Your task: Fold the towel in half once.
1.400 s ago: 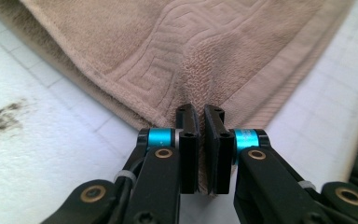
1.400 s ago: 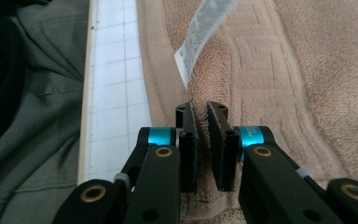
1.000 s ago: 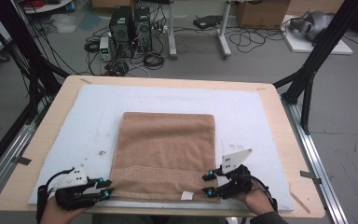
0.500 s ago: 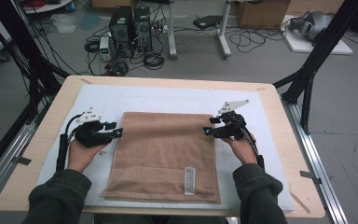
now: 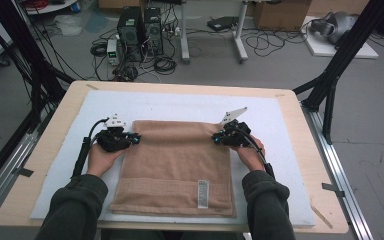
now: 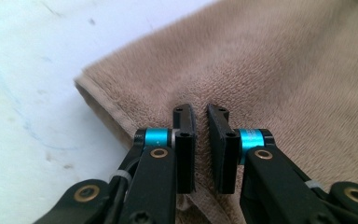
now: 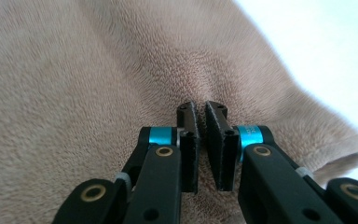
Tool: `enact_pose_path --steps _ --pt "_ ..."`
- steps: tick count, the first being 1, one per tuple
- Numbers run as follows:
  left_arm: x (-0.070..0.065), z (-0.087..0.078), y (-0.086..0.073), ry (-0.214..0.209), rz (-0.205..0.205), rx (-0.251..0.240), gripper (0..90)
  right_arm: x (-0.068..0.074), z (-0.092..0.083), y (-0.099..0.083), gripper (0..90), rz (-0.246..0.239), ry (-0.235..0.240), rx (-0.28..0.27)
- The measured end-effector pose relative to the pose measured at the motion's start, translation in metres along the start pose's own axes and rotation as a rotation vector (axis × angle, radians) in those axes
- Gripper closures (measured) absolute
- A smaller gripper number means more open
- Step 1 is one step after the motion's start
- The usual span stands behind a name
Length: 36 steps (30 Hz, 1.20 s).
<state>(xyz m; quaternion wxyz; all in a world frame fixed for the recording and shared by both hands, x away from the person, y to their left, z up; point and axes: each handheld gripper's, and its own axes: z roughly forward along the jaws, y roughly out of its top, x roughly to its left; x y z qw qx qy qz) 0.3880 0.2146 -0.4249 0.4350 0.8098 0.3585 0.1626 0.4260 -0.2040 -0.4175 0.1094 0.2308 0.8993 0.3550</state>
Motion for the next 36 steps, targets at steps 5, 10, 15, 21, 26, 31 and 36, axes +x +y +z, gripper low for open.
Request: enact_pose_path --steps 5,10,15,21,26,31,36 --pt "-0.021 -0.036 0.005 -0.019 0.061 -0.049 80.2 0.019 -0.034 0.004 84.0 -0.039 0.038 -0.087" --pt "-0.047 -0.054 -0.024 -0.140 0.108 0.079 74.8 0.051 -0.048 -0.019 72.9 -0.039 0.196 -0.038" --pt "-0.047 -0.071 -0.028 -0.210 0.089 0.011 57.2 0.051 -0.060 -0.031 61.3 -0.004 0.208 -0.105" --pt "-0.019 -0.049 -0.002 -0.090 0.032 -0.045 53.5 0.022 -0.054 -0.019 52.1 0.029 0.066 -0.093" --pt "-0.003 -0.019 -0.006 -0.049 -0.027 0.041 47.1 0.014 -0.035 -0.021 48.0 0.045 0.082 -0.017" --pt "-0.012 -0.010 -0.010 -0.114 0.045 0.135 84.5 0.017 -0.028 -0.021 78.3 0.019 0.149 0.046" --pt "-0.004 -0.019 0.012 0.028 0.047 -0.028 86.8 0.012 -0.042 0.000 82.6 -0.051 0.152 0.032"
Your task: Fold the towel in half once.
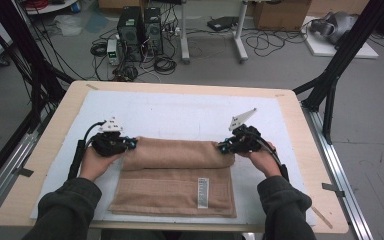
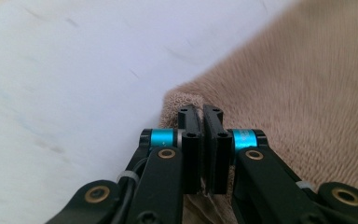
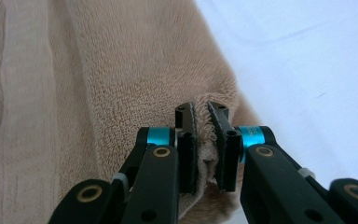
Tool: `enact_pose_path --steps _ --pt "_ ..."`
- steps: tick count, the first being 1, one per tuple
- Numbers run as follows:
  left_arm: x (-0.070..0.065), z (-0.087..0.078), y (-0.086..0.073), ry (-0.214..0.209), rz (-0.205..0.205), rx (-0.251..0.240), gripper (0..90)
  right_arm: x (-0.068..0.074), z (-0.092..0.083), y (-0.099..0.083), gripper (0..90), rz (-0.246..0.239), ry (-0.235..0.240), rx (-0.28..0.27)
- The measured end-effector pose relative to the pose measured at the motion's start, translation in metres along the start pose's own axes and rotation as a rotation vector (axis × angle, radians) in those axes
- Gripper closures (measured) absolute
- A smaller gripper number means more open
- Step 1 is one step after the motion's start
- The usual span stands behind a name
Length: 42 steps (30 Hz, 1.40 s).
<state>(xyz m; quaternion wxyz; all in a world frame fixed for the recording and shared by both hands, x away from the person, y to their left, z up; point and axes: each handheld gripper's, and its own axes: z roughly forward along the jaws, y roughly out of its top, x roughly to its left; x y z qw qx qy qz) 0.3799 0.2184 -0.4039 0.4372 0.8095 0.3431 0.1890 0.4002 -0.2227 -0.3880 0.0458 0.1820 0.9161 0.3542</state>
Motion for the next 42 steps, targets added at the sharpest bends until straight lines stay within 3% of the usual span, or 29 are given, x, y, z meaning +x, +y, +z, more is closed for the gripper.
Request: enact_pose_path --steps 1,2,3,4,5,6,7,9,10,12,15,20,25,28,31,33,36,39,40,41,42 --pt "0.008 0.001 0.015 0.071 0.001 -0.058 86.8 -0.007 -0.005 0.009 82.7 -0.029 -0.068 -0.030" --pt "0.016 0.002 0.033 0.149 -0.040 -0.145 86.5 -0.015 -0.013 0.021 80.6 -0.036 -0.202 -0.081" --pt "0.022 0.004 0.048 0.218 -0.058 -0.196 84.1 -0.026 -0.022 0.032 67.5 0.026 -0.335 -0.172" --pt "0.025 0.009 0.059 0.285 -0.088 -0.174 67.3 -0.038 -0.028 0.040 55.8 0.127 -0.402 -0.253" --pt "0.028 0.013 0.064 0.281 -0.126 -0.136 50.2 -0.045 -0.030 0.045 53.9 0.217 -0.381 -0.271" --pt "0.028 0.016 0.062 0.244 -0.118 -0.115 49.6 -0.047 -0.028 0.049 51.7 0.230 -0.354 -0.250" --pt "0.026 0.018 0.058 0.232 -0.099 -0.078 53.6 -0.044 -0.023 0.051 51.4 0.196 -0.351 -0.212" --pt "0.024 0.019 0.044 0.204 -0.115 -0.077 51.9 -0.036 -0.014 0.049 51.4 0.125 -0.338 -0.165" --pt "0.024 0.019 0.038 0.194 -0.128 -0.073 51.6 -0.033 -0.008 0.043 50.6 0.120 -0.326 -0.167" --pt "0.020 0.018 0.022 0.159 -0.139 -0.035 49.9 -0.033 0.001 0.037 47.4 0.156 -0.262 -0.119" --pt "0.011 0.012 0.005 0.098 -0.137 -0.017 49.0 -0.023 0.009 0.026 47.2 0.120 -0.241 -0.085" --pt "-0.010 -0.003 -0.013 0.000 -0.109 0.049 45.7 -0.008 0.010 0.007 46.8 0.129 -0.183 -0.094" --pt "-0.037 -0.030 -0.033 -0.055 -0.038 0.044 44.4 0.026 0.008 -0.014 47.2 0.106 -0.115 -0.115" --pt "-0.052 -0.047 -0.051 -0.103 -0.031 0.041 44.5 0.049 0.007 -0.025 49.3 0.073 -0.064 -0.111" --pt "-0.066 -0.063 -0.071 -0.153 -0.033 0.046 46.5 0.073 0.005 -0.038 53.6 0.052 -0.006 -0.131" --pt "-0.074 -0.070 -0.081 -0.181 -0.029 0.054 54.1 0.090 0.003 -0.046 59.2 0.028 0.047 -0.143" --pt "-0.083 -0.077 -0.097 -0.225 -0.001 0.096 65.0 0.110 0.005 -0.057 63.6 -0.008 0.098 -0.117" --pt "-0.084 -0.079 -0.102 -0.217 0.007 0.090 68.4 0.117 0.015 -0.065 67.8 -0.019 0.110 -0.049" --pt "-0.084 -0.079 -0.102 -0.218 0.008 0.089 72.8 0.119 0.017 -0.068 72.8 -0.026 0.097 -0.052" --pt "-0.084 -0.079 -0.101 -0.223 0.006 0.088 80.3 0.120 0.016 -0.069 84.1 -0.036 0.092 -0.068" --pt "-0.084 -0.079 -0.100 -0.226 0.011 0.088 84.6 0.119 0.015 -0.069 85.5 -0.043 0.111 -0.069"
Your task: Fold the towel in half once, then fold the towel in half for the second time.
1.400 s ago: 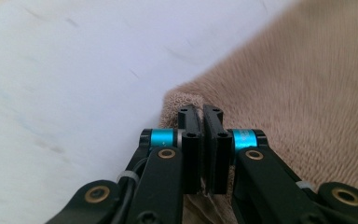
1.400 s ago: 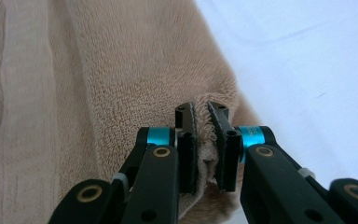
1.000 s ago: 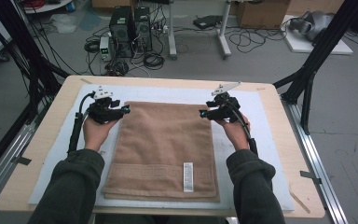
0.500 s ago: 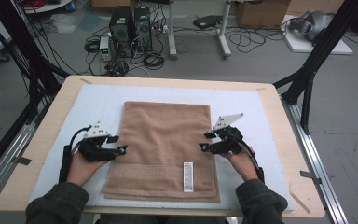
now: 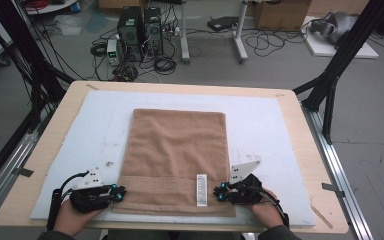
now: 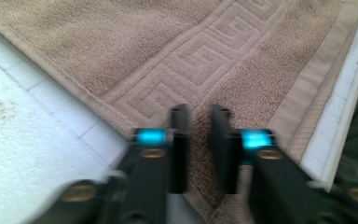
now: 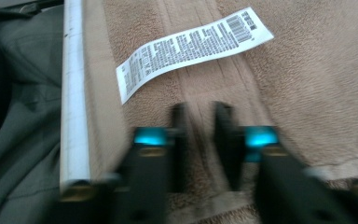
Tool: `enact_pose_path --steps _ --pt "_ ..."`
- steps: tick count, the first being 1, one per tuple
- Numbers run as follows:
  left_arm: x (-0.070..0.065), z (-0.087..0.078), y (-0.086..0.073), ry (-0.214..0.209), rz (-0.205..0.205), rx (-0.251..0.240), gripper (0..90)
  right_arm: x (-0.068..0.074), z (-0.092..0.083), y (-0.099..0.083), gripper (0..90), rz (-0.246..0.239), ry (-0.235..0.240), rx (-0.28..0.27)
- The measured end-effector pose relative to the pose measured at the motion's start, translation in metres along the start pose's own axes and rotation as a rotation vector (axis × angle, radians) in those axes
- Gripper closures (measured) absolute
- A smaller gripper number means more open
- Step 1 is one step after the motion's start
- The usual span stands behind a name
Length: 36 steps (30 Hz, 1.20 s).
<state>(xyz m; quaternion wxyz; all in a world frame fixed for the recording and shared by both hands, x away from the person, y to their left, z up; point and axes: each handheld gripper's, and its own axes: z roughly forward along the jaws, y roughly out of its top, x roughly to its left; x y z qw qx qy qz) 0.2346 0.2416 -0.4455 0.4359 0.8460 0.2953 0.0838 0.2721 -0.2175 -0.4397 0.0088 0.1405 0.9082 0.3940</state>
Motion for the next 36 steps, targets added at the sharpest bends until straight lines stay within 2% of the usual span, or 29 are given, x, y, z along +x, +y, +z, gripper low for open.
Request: enact_pose_path --steps 1,5,7,10,12,13,14,15,16,18,20,21,22,24,26,31,36 --pt "-0.001 -0.001 0.001 0.003 0.010 0.002 86.0 -0.001 -0.001 0.000 85.9 0.004 0.004 0.000" --pt "-0.004 -0.007 0.002 0.000 0.003 -0.032 86.8 0.001 -0.012 0.002 86.1 -0.006 0.010 -0.018" --pt "-0.006 -0.008 0.000 -0.004 0.004 -0.025 86.8 0.002 -0.015 0.002 86.1 -0.010 0.015 -0.020" --pt "-0.009 -0.006 -0.004 0.000 0.009 -0.010 86.8 0.005 -0.011 -0.002 85.9 -0.012 0.038 0.007" --pt "-0.010 -0.006 -0.004 -0.003 0.004 -0.016 86.3 0.003 -0.009 -0.006 84.0 0.013 0.043 -0.006" --pt "-0.009 -0.006 -0.004 -0.004 -0.003 -0.018 85.7 0.003 -0.009 -0.007 81.6 0.026 0.052 -0.016" --pt "-0.008 -0.007 -0.004 -0.007 -0.012 -0.023 83.8 0.002 -0.011 -0.007 74.2 0.036 0.047 -0.028" --pt "-0.007 -0.008 -0.002 -0.001 -0.019 -0.028 78.6 0.002 -0.012 -0.007 67.1 0.048 0.028 -0.050" --pt "-0.005 -0.009 -0.001 0.004 -0.027 -0.036 72.9 0.001 -0.014 -0.006 64.8 0.063 0.038 -0.064" --pt "-0.001 -0.010 0.004 0.007 -0.045 -0.059 64.6 -0.002 -0.019 -0.003 59.4 0.064 -0.004 -0.081" --pt "0.003 -0.011 0.010 0.026 -0.049 -0.077 55.2 -0.006 -0.022 0.000 52.8 0.076 -0.027 -0.093" --pt "0.005 -0.011 0.012 0.028 -0.048 -0.082 52.4 -0.009 -0.023 0.002 50.7 0.077 -0.052 -0.098" --pt "0.007 -0.009 0.015 0.031 -0.055 -0.090 50.3 -0.012 -0.024 0.004 49.6 0.085 -0.055 -0.100" --pt "0.012 -0.007 0.021 0.047 -0.056 -0.086 44.6 -0.017 -0.025 0.009 41.3 0.091 -0.094 -0.104" --pt "0.016 -0.003 0.025 0.032 -0.067 -0.077 41.4 -0.024 -0.025 0.012 37.0 0.112 -0.112 -0.109" --pt "0.018 0.004 0.038 0.051 -0.047 -0.090 35.8 -0.036 -0.026 0.020 31.2 0.118 -0.163 -0.127" --pt "0.023 0.004 0.049 0.070 -0.029 -0.106 34.2 -0.044 -0.026 0.029 28.7 0.116 -0.176 -0.128"
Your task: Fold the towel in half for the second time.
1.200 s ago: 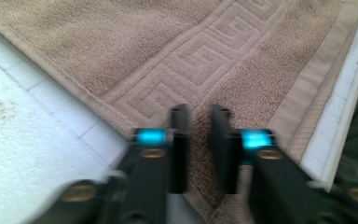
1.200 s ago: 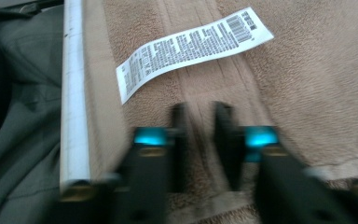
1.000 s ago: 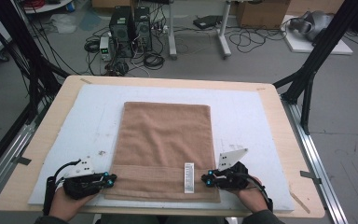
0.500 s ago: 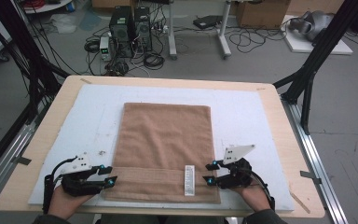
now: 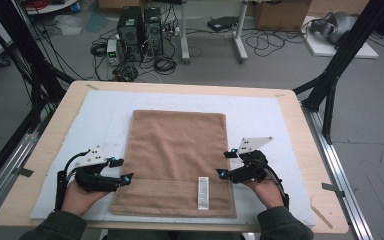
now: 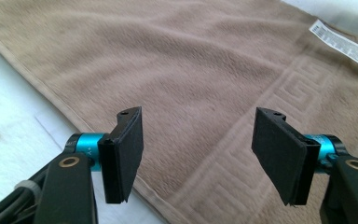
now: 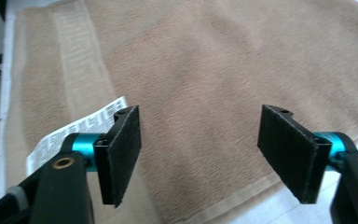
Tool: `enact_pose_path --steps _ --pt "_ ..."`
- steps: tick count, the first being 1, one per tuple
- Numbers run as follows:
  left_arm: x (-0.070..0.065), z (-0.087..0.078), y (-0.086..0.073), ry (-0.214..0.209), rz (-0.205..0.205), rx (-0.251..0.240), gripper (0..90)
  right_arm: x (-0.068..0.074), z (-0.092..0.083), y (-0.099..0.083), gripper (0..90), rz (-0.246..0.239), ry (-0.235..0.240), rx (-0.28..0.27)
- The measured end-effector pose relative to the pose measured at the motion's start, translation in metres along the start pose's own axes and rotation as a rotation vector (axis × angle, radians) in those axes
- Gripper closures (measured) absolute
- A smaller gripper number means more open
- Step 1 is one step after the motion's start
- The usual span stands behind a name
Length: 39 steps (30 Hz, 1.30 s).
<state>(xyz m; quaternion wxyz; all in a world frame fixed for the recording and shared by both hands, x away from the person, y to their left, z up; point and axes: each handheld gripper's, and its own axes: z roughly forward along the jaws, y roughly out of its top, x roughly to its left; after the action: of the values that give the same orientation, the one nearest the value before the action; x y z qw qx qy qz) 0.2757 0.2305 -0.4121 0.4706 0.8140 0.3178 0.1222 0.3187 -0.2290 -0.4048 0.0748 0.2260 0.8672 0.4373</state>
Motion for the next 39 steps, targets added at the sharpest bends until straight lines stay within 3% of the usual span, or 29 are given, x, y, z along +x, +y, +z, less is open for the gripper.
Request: enact_pose_path --steps 7,10,17,21,27,29,34,39 --pt "0.016 0.002 0.015 0.027 -0.001 -0.006 33.7 -0.011 0.003 0.010 27.8 -0.002 -0.021 0.009" --pt "0.025 0.004 0.022 0.045 -0.009 -0.021 33.6 -0.022 0.004 0.014 26.8 0.012 -0.041 0.013" --pt "0.046 0.016 0.041 0.086 -0.009 -0.005 34.2 -0.046 0.008 0.028 25.9 0.038 -0.077 0.018" --pt "0.062 0.024 0.050 0.105 -0.045 -0.032 35.8 -0.063 0.011 0.038 25.9 0.045 -0.104 0.028" --pt "0.092 0.039 0.069 0.158 -0.078 -0.004 36.8 -0.092 0.014 0.057 28.8 0.050 -0.161 0.029" --pt "0.100 0.045 0.069 0.189 -0.089 -0.020 36.9 -0.101 0.019 0.060 29.0 0.054 -0.182 0.049" --pt "0.117 0.061 0.059 0.216 -0.187 -0.031 38.4 -0.118 0.036 0.053 33.9 0.083 -0.220 0.056" --pt "0.122 0.079 0.050 0.227 -0.197 0.015 38.5 -0.129 0.051 0.040 36.4 0.135 -0.240 0.100"
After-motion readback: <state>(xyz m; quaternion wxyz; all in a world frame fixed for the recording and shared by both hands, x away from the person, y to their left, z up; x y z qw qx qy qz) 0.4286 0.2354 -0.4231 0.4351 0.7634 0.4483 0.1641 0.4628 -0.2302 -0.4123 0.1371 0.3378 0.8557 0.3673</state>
